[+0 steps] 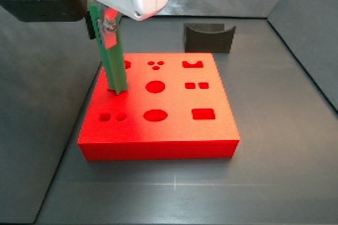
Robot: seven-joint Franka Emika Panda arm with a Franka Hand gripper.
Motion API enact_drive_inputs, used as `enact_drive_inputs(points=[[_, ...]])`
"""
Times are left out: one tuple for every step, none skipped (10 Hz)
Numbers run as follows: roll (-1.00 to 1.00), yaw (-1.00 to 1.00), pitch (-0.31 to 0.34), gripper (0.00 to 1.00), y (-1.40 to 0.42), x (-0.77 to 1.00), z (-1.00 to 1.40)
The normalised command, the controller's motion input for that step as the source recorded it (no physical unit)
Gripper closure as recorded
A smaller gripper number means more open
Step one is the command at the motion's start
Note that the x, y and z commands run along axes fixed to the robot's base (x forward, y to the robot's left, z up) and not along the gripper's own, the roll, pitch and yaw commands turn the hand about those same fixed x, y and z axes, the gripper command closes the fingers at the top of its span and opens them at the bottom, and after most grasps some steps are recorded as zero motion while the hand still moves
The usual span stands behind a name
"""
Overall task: Pick up the star object. Move up. Place the star object on the fixture. Regrasp the star object. Move to above the board. Insert the star object.
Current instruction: Insert the star object.
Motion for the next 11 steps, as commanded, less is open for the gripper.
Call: enact_drive_inputs(points=[[-0.04,-0.01,-0.147,1.0,0.02,-0.19,-0.17],[-0.1,-0.02,-0.263,1.0,0.0,-0.2,-0.27],[-0.19,-0.06,-0.323,1.0,0.0,-0.11,-0.33],[-0.25,-0.04,-0.324,1.0,0.06,0.0,-0.36],[-0.24,-0.04,-0.33,1.0,0.1,0.0,-0.37],[-0.11,0.0,-0.261,1.0,0.1,0.0,-0.52],[0.04,0.0,-0.124,1.0,0.0,0.0,-0.74],[0.22,0.06,0.001,1.0,0.0,0.03,-0.81],[0.26,0.04,0.12,1.0,0.0,0.01,-0.63],[0.24,0.0,0.276,1.0,0.05,0.13,-0.43],[0.08,-0.34,0.393,1.0,0.22,0.23,-0.3]])
